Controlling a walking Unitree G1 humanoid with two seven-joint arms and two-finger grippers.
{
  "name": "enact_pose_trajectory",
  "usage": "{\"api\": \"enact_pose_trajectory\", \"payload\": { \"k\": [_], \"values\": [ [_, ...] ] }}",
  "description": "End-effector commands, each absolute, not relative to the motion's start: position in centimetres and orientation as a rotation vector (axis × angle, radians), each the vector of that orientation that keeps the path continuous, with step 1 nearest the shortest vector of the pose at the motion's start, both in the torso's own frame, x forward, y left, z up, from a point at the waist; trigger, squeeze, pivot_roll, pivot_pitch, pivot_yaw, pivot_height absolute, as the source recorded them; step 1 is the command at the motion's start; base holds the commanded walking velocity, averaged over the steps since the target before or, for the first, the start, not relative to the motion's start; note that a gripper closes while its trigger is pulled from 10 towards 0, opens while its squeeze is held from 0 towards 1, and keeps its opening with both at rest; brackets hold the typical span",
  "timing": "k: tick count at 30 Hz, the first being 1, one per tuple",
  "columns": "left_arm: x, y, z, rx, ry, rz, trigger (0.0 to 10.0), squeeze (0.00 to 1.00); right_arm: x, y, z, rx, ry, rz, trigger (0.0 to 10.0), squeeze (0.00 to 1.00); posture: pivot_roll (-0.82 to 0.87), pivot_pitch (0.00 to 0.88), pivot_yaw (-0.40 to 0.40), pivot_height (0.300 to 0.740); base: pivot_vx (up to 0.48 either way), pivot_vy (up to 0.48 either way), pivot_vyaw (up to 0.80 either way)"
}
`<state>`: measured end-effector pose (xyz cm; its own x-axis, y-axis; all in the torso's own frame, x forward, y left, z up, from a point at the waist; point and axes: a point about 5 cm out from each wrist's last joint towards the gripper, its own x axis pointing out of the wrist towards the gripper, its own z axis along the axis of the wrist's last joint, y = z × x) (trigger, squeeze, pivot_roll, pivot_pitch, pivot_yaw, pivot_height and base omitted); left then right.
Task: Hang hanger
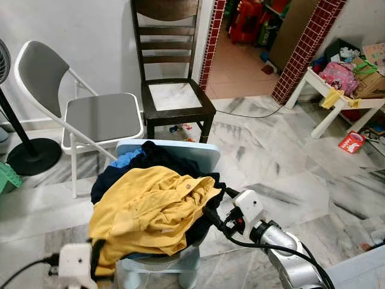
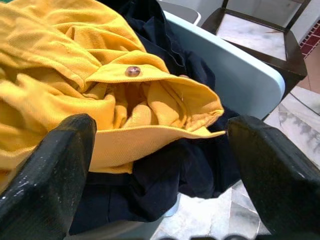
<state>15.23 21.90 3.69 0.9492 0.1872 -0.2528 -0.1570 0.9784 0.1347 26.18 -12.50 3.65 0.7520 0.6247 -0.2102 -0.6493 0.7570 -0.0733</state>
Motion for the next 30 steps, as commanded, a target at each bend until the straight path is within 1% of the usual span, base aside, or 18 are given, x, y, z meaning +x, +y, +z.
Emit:
{"api": "enact_pose_trajectory", "payload": {
  "k": [1, 2, 7, 11, 15, 18, 21, 26, 28, 30],
  "values": [
    [15.4, 22.6, 4.7, 0.138, 0.226, 0.241, 10.0, 1.00, 26.3, -13.0, 3.6, -0.155, 0.176, 0.677, 10.0, 0.00, 0.12, 0.052, -0.126, 0.740, 0.000, 0.000, 0.00],
    [15.9, 23.0, 5.6, 0.159, 0.176, 0.281, 10.0, 1.00, 26.3, -13.0, 3.6, -0.157, 0.175, 0.674, 10.0, 0.00, 0.12, 0.055, -0.125, 0.740, 0.000, 0.000, 0.00],
    [16.6, 23.2, 6.9, 0.198, 0.118, 0.323, 10.0, 1.00, 26.2, -13.0, 3.5, -0.160, 0.176, 0.673, 10.0, 0.00, 0.12, 0.058, -0.123, 0.740, 0.000, 0.000, 0.00],
    [17.0, 23.2, 7.0, 0.211, 0.128, 0.339, 10.0, 1.00, 26.2, -13.0, 3.4, -0.161, 0.176, 0.669, 10.0, 0.00, 0.12, 0.056, -0.121, 0.740, 0.000, 0.000, 0.00],
    [17.7, 23.0, 6.5, 0.167, 0.150, 0.346, 10.0, 1.00, 26.2, -12.9, 3.3, -0.162, 0.175, 0.663, 10.0, 0.00, 0.12, 0.055, -0.118, 0.740, 0.000, 0.000, 0.00],
    [18.3, 22.6, 6.9, 0.154, 0.127, 0.335, 10.0, 1.00, 26.2, -12.9, 3.4, -0.162, 0.173, 0.662, 10.0, 0.00, 0.12, 0.054, -0.118, 0.740, 0.000, 0.000, 0.00],
    [19.0, 21.7, 7.7, 0.163, 0.088, 0.278, 10.0, 1.00, 26.3, -12.9, 3.4, -0.163, 0.170, 0.661, 10.0, 0.00, 0.12, 0.054, -0.117, 0.740, 0.000, 0.000, 0.00],
    [19.3, 20.5, 8.4, 0.192, 0.050, 0.202, 10.0, 1.00, 26.3, -12.9, 3.4, -0.165, 0.168, 0.659, 10.0, 0.00, 0.12, 0.052, -0.118, 0.740, 0.000, 0.000, 0.00],
    [19.4, 18.9, 8.7, 0.169, 0.016, 0.100, 10.0, 1.00, 26.4, -12.9, 3.4, -0.166, 0.166, 0.659, 10.0, 0.00, 0.12, 0.052, -0.120, 0.740, 0.000, 0.000, 0.00],
    [19.5, 18.1, 8.7, 0.161, 0.016, 0.057, 10.0, 1.00, 26.4, -12.9, 3.4, -0.167, 0.165, 0.660, 10.0, 0.00, 0.12, 0.052, -0.120, 0.740, 0.000, 0.000, 0.00]
  ]
}}
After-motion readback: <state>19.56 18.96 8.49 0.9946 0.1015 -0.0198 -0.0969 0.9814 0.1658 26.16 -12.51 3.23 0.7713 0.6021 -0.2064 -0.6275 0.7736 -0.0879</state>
